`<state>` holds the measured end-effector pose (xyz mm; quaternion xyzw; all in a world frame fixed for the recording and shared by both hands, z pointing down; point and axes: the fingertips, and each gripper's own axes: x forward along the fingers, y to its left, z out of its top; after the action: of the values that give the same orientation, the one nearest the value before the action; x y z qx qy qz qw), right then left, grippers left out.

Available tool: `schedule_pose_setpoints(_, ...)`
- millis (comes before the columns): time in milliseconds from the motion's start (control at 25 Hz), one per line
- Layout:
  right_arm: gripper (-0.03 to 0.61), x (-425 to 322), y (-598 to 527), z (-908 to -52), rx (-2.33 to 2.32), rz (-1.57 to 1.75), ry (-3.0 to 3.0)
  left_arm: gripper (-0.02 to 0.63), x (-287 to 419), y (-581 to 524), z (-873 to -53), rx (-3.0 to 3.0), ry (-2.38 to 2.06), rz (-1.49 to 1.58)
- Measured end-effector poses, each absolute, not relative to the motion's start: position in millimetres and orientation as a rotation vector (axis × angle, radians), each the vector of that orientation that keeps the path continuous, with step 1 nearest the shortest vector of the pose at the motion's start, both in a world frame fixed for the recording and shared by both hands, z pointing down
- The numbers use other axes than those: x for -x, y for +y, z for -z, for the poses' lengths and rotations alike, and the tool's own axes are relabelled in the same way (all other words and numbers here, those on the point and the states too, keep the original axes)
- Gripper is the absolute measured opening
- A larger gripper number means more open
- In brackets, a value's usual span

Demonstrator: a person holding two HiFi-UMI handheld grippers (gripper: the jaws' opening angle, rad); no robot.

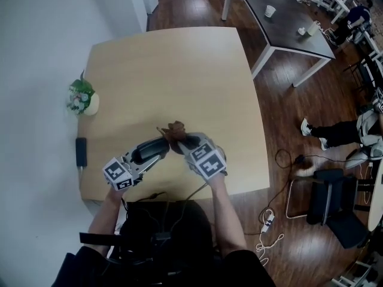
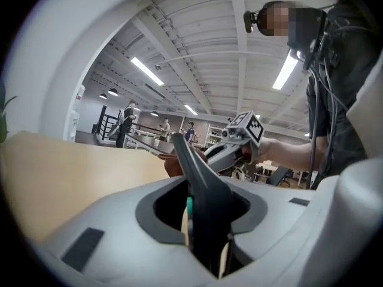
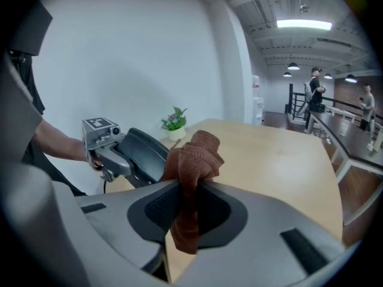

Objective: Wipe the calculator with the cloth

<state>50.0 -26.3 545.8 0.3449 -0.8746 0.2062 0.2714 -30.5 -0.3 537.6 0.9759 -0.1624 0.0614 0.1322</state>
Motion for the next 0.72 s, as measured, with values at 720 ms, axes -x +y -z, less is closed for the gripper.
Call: schedule_pose_setpoints(720,0.069,-10.0,-18.0,-505.2,-0.788,-0.498,-2.504,0.141,42.8,-7.5,-515.1,-2.665,-0.454,0.097)
